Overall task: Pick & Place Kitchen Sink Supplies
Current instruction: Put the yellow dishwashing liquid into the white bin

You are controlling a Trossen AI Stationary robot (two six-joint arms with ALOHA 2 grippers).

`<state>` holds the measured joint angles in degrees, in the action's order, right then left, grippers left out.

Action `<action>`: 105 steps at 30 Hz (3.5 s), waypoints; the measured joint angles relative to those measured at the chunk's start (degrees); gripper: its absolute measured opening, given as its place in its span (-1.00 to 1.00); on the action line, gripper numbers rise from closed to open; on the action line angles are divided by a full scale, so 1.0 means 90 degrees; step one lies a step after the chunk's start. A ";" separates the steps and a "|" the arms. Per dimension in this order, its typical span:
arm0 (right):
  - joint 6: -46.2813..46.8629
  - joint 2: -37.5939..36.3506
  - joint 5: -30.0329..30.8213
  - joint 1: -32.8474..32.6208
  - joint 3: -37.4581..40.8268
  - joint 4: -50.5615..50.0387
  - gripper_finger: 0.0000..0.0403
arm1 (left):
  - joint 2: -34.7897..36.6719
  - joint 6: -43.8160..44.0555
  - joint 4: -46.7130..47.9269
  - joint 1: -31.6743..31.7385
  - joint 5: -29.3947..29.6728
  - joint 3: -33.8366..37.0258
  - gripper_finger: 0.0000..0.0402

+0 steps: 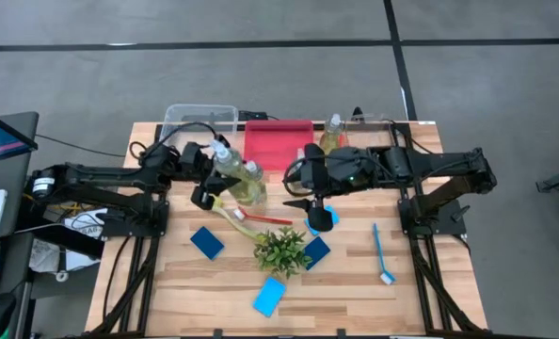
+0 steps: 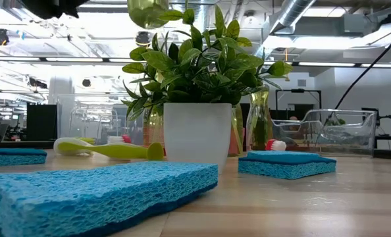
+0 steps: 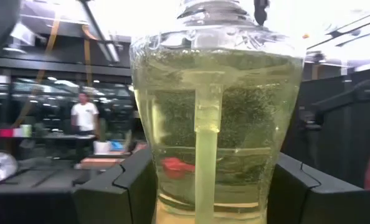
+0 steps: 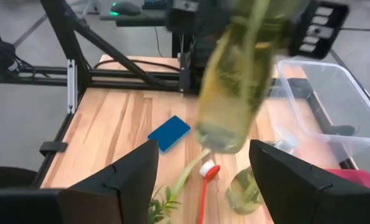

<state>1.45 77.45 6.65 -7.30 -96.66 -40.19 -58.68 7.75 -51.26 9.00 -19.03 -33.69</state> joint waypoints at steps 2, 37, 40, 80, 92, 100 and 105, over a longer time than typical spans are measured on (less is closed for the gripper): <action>-0.0001 0.0000 0.0125 -0.0085 0.0000 -0.0071 0.22 | 0.0167 0.0022 0.0003 0.0190 0.0086 0.0123 0.08; 0.0010 0.0002 0.0151 -0.0392 0.0000 -0.0682 0.22 | 0.0894 0.0022 0.0030 0.2816 0.0994 0.0610 0.09; 0.0034 0.0001 0.0151 -0.0322 0.0000 -0.0753 0.22 | 0.0894 0.0022 0.0031 0.3019 0.1000 0.0610 0.08; 0.0310 -0.4187 0.1103 -0.0679 0.5561 0.1985 0.22 | -0.0554 -0.0533 0.0183 0.4834 0.1749 0.0603 0.09; 0.0544 -0.5940 0.1286 -0.0631 0.7598 0.3063 0.22 | -0.1457 -0.0631 -0.0567 0.4830 0.1629 0.0598 0.09; 0.0513 -0.6163 0.1261 -0.0727 0.7616 0.3015 0.22 | -0.2422 -0.0645 -0.1158 0.4830 0.1634 0.0595 0.09; 0.0513 -0.6143 0.1258 -0.0804 0.7616 0.2953 0.22 | -0.2876 -0.0644 -0.1418 0.4830 0.1637 0.0595 0.09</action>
<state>6.07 22.16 17.97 -14.53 -28.12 -13.61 -84.56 1.96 -64.02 52.47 -4.30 -28.34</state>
